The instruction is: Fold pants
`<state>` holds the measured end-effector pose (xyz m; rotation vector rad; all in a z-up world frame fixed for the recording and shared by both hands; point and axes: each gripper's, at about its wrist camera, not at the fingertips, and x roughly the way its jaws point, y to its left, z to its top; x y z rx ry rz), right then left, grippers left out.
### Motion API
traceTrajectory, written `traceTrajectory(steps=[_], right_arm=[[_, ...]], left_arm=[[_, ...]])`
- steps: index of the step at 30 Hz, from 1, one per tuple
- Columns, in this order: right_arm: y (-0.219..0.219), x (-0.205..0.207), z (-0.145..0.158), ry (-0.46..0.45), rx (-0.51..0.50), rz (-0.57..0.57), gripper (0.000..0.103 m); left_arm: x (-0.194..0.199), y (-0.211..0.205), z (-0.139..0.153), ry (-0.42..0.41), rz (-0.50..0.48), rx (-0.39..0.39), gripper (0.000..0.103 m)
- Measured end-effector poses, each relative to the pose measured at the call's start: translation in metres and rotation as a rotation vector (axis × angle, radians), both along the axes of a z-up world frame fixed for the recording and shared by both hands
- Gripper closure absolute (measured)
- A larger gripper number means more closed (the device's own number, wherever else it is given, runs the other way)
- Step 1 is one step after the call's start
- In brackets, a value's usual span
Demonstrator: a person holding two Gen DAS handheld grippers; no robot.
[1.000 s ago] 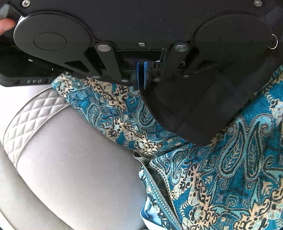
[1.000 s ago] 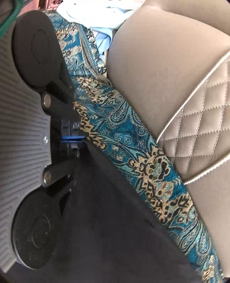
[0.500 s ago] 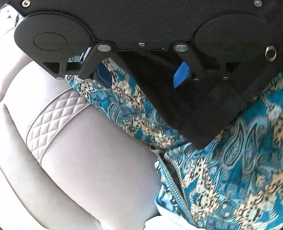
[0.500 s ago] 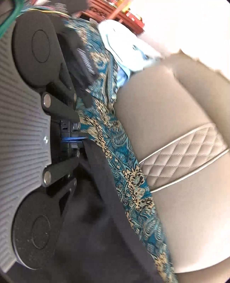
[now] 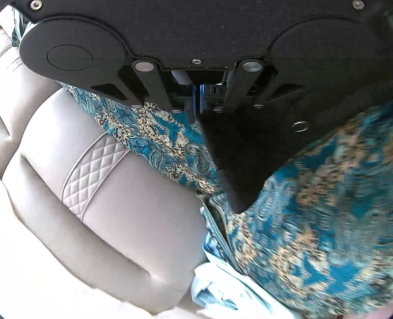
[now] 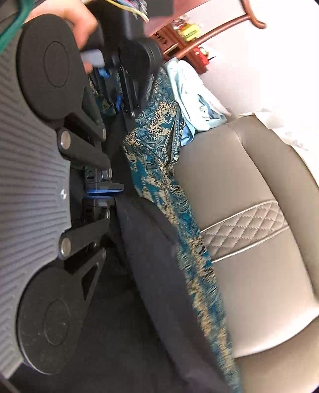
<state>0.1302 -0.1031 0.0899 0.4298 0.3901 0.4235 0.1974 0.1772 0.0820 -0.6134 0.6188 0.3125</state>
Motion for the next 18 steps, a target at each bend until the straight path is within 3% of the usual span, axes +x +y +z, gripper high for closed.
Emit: traceTrajectory(steps=[2, 6, 10, 13, 18], right_arm=[[-0.010, -0.004, -0.006, 0.020, 0.075, -0.011, 0.076], [-0.026, -0.007, -0.015, 0.045, 0.153, -0.060, 0.073], [-0.043, 0.003, -0.022, 0.072, 0.205, -0.124, 0.063], [-0.058, 0.011, -0.024, 0.071, 0.235, -0.174, 0.044], [-0.090, 0.031, -0.022, 0.062, 0.265, -0.276, 0.043]], left_arm=[[-0.017, -0.001, 0.005, -0.012, 0.029, 0.019, 0.100], [-0.042, 0.002, 0.009, -0.017, 0.049, 0.033, 0.100], [-0.048, 0.003, 0.006, 0.004, 0.054, 0.035, 0.100], [-0.052, 0.001, 0.005, 0.004, 0.053, 0.042, 0.100], [-0.059, 0.002, 0.008, -0.009, 0.051, 0.034, 0.100]])
